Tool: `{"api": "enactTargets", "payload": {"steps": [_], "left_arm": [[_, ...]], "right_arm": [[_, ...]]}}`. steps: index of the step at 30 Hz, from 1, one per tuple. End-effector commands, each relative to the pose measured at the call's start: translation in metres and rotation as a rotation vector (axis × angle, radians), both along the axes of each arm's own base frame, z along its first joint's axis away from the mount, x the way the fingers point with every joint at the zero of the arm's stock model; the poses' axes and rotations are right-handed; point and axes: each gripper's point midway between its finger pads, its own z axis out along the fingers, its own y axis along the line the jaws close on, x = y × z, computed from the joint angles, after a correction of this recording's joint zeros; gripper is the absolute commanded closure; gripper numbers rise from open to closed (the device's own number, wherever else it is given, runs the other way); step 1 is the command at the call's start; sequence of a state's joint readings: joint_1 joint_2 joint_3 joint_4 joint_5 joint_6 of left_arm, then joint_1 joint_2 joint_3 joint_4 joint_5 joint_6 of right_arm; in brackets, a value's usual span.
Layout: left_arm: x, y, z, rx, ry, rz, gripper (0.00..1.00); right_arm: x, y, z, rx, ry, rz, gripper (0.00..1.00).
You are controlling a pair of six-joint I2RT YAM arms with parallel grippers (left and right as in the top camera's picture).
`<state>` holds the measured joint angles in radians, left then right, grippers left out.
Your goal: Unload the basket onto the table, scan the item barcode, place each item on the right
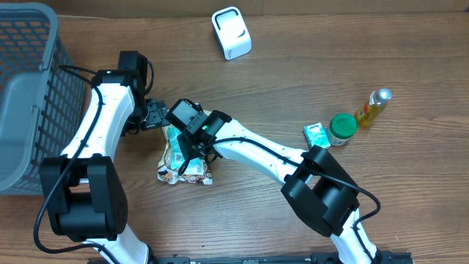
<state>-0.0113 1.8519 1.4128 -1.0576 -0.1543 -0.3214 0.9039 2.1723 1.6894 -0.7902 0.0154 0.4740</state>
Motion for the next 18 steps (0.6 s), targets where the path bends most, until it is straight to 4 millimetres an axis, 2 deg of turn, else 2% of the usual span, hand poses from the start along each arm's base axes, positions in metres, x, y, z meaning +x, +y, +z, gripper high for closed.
{"api": "enactTargets", "payload": {"steps": [1, 3, 6, 9, 10, 11, 13, 15, 18], "left_arm": [[0.004, 0.003, 0.006, 0.006, -0.020, -0.002, 0.00], [0.004, 0.003, 0.006, 0.006, -0.020, -0.002, 0.01], [0.004, 0.003, 0.006, 0.006, -0.020, -0.002, 0.00], [0.004, 0.003, 0.006, 0.006, -0.020, -0.002, 0.00], [0.004, 0.002, 0.006, 0.005, -0.020, -0.002, 0.00], [0.004, 0.003, 0.006, 0.006, -0.020, -0.002, 0.00], [0.004, 0.003, 0.006, 0.006, -0.020, -0.002, 0.00], [0.004, 0.003, 0.006, 0.006, -0.020, -0.002, 0.01], [0.004, 0.003, 0.006, 0.006, -0.020, -0.002, 0.00]], "right_arm": [[0.006, -0.001, -0.004, -0.016, -0.019, -0.016, 0.61], [0.006, -0.002, -0.006, -0.020, -0.016, -0.016, 0.66], [0.006, -0.001, -0.005, -0.018, -0.015, -0.015, 0.92], [0.010, 0.005, 0.015, 0.017, -0.036, -0.015, 0.92], [0.013, 0.008, 0.031, 0.040, -0.055, -0.014, 0.92], [0.015, 0.010, 0.042, 0.056, -0.067, -0.014, 0.96], [0.017, 0.013, 0.059, 0.085, -0.090, -0.015, 0.96], [0.017, 0.013, 0.069, 0.099, -0.102, -0.016, 0.96], [0.017, 0.011, 0.073, 0.097, -0.107, -0.019, 0.96]]}}
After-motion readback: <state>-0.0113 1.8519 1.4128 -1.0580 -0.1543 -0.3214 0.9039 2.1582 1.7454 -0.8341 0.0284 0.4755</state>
